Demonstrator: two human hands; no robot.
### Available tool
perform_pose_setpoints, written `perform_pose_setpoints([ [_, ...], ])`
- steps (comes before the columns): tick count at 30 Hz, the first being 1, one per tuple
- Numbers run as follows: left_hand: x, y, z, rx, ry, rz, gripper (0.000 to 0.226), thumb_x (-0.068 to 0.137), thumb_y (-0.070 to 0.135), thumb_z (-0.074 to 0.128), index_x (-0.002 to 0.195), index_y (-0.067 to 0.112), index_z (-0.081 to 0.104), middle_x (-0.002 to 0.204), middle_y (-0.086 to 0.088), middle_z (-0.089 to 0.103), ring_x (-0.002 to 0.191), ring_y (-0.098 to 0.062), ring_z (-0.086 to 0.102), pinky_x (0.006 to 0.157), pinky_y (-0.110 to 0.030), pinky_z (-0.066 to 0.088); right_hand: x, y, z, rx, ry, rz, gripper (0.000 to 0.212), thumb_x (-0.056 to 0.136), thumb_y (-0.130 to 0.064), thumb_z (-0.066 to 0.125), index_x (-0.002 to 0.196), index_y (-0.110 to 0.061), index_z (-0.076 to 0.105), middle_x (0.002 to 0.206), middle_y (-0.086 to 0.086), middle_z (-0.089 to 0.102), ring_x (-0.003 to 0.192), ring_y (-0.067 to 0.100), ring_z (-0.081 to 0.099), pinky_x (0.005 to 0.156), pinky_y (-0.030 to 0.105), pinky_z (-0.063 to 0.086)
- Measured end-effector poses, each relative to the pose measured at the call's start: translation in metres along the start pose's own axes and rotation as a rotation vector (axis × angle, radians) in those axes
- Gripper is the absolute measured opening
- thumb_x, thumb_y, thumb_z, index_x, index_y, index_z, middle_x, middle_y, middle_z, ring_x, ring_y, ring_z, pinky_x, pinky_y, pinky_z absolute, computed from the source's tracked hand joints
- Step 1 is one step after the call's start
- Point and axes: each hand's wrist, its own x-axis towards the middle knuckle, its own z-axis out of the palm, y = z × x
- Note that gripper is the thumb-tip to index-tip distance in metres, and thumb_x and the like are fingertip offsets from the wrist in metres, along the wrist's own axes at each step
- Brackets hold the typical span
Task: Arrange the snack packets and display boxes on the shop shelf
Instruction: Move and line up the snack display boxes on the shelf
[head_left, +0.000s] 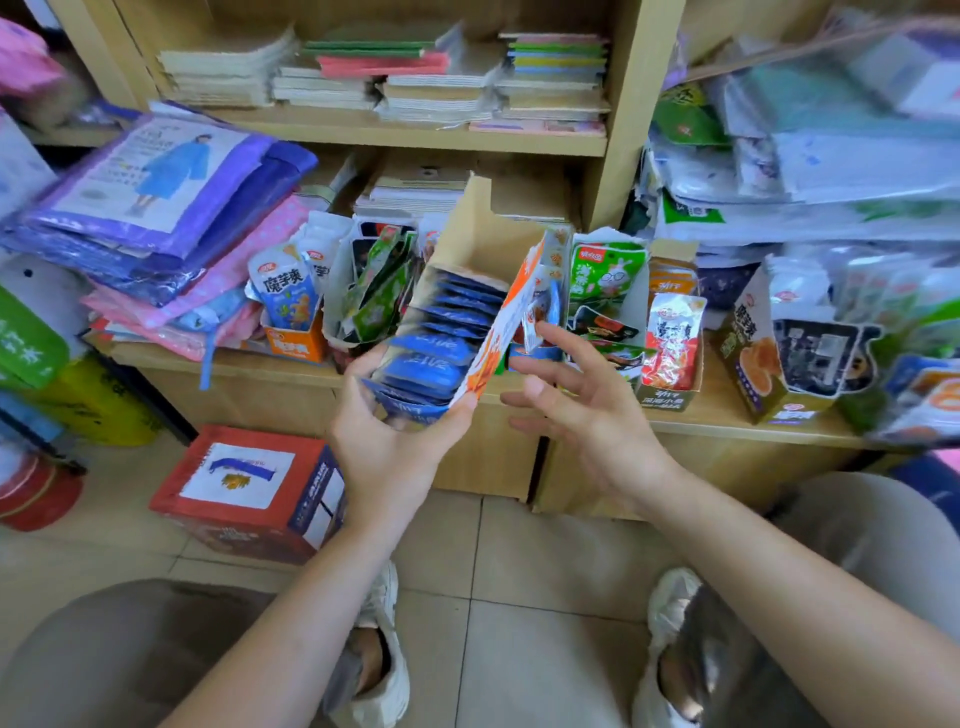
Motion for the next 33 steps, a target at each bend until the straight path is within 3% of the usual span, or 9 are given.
perform_pose_setpoints([
  [4, -0.016, 0.001, 0.032, -0.004, -0.109, 0.008, 0.069, 0.06, 0.01, 0.092, 0.119, 0.004, 0.058, 0.111, -0.001, 0.071, 0.105, -0.013, 0.068, 0.089, -0.045, 0.059, -0.014, -0.011, -0.009, 0.143, 0.037, 0.031, 0.082, 0.074, -0.027, 0.083, 0.146, -0.032, 0.044, 0.138, 0.012, 0.053, 0.108, 0.033, 0.069, 0.089, 0.055, 0.057],
  [7, -0.03, 0.002, 0.057, 0.015, -0.192, 0.065, 0.072, 0.062, 0.027, 0.093, 0.121, 0.006, 0.059, 0.114, -0.003, 0.07, 0.109, -0.021, 0.067, 0.09, -0.054, 0.057, -0.023, -0.017, -0.021, 0.147, 0.103, 0.021, 0.085, 0.075, -0.021, 0.084, 0.149, -0.031, 0.041, 0.141, 0.01, 0.047, 0.106, 0.027, 0.07, 0.079, 0.042, 0.06],
  [9, -0.04, 0.003, 0.074, 0.033, -0.241, 0.101, 0.073, 0.062, 0.03, 0.093, 0.123, 0.01, 0.058, 0.115, -0.001, 0.07, 0.108, -0.024, 0.068, 0.087, -0.055, 0.056, -0.03, -0.022, -0.031, 0.176, 0.12, -0.031, 0.08, 0.079, -0.012, 0.076, 0.149, -0.028, 0.04, 0.135, 0.005, 0.055, 0.108, 0.024, 0.07, 0.077, 0.037, 0.06],
  [12, -0.051, 0.005, 0.098, 0.035, -0.33, 0.145, 0.074, 0.063, 0.023, 0.094, 0.126, 0.01, 0.057, 0.121, 0.001, 0.068, 0.111, -0.021, 0.067, 0.085, -0.048, 0.059, -0.037, -0.025, -0.05, 0.181, 0.167, -0.114, 0.071, 0.085, 0.006, 0.069, 0.144, -0.027, 0.047, 0.126, -0.002, 0.065, 0.111, 0.026, 0.068, 0.081, 0.044, 0.06],
  [16, -0.054, 0.005, 0.123, 0.053, -0.531, 0.182, 0.079, 0.065, 0.015, 0.095, 0.133, 0.011, 0.056, 0.131, 0.016, 0.063, 0.121, -0.011, 0.062, 0.082, -0.025, 0.059, -0.045, -0.027, -0.086, 0.115, 0.26, -0.163, 0.07, 0.083, 0.007, 0.069, 0.145, -0.02, 0.048, 0.138, 0.015, 0.056, 0.121, 0.038, 0.06, 0.092, 0.065, 0.052],
  [21, -0.047, -0.008, 0.146, 0.114, -0.737, 0.214, 0.081, 0.074, 0.015, 0.086, 0.146, 0.015, 0.049, 0.144, 0.006, 0.056, 0.132, -0.012, 0.053, 0.093, -0.026, 0.055, -0.055, -0.037, -0.131, 0.102, 0.3, -0.142, 0.055, 0.092, 0.003, 0.06, 0.142, -0.019, 0.051, 0.134, 0.014, 0.061, 0.119, 0.033, 0.063, 0.091, 0.052, 0.055],
  [24, -0.041, -0.028, 0.159, 0.208, -0.724, 0.205, 0.062, 0.081, 0.01, 0.081, 0.138, 0.02, 0.058, 0.136, 0.011, 0.061, 0.126, -0.004, 0.056, 0.095, -0.027, 0.055, -0.057, -0.039, -0.163, 0.096, 0.355, -0.107, 0.047, 0.095, -0.002, 0.058, 0.138, -0.019, 0.056, 0.128, 0.009, 0.066, 0.118, 0.03, 0.064, 0.094, 0.05, 0.054],
  [27, -0.029, -0.062, 0.168, 0.409, -0.692, 0.271, 0.045, 0.086, 0.016, 0.075, 0.129, 0.025, 0.064, 0.125, 0.013, 0.066, 0.118, -0.006, 0.06, 0.094, -0.037, 0.057, -0.06, -0.037, -0.193, 0.075, 0.378, -0.063, 0.043, 0.096, -0.004, 0.057, 0.137, -0.017, 0.057, 0.128, 0.009, 0.067, 0.117, 0.03, 0.065, 0.096, 0.049, 0.053],
  [33, -0.033, -0.099, 0.189, 0.756, -0.727, 0.55, 0.05, 0.082, 0.015, 0.076, 0.131, 0.02, 0.066, 0.131, 0.002, 0.064, 0.116, -0.021, 0.045, 0.098, -0.042, 0.047, -0.067, -0.021, -0.226, -0.006, 0.37, -0.018, 0.04, 0.098, -0.007, 0.055, 0.138, -0.015, 0.056, 0.131, 0.013, 0.065, 0.12, 0.034, 0.062, 0.101, 0.055, 0.048],
])
